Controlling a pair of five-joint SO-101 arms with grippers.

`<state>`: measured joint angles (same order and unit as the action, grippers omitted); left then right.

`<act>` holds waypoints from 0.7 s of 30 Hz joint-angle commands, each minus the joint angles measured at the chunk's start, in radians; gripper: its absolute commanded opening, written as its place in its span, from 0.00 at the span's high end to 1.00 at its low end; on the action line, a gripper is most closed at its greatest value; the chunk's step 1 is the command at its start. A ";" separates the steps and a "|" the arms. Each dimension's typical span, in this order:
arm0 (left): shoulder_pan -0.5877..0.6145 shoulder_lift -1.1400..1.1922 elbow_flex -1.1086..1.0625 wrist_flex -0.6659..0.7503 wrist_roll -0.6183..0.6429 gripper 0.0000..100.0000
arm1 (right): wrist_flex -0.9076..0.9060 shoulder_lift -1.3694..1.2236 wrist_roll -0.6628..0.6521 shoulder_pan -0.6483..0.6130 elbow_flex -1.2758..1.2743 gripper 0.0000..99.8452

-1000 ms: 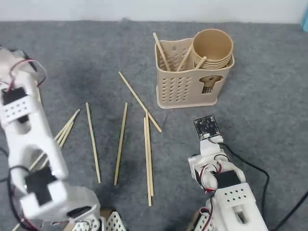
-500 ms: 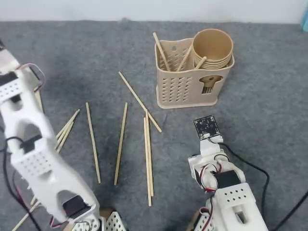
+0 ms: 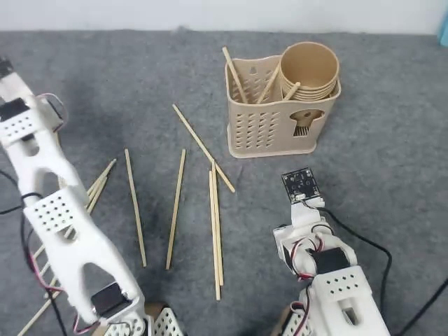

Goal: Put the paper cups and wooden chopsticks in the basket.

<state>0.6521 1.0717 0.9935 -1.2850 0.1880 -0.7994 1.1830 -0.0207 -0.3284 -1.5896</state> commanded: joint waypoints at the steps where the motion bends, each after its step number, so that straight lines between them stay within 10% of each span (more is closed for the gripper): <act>1: -0.003 0.051 0.186 -0.104 -0.006 0.81 | 0.016 0.015 -0.017 0.010 0.011 0.93; 21: -0.012 0.408 0.568 -0.178 -0.008 0.83 | 0.015 0.015 -0.017 0.010 0.011 0.93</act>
<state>0.6521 1.4553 1.5182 -1.4553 0.1834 -0.7994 1.1830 -0.0207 -0.3284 -1.5896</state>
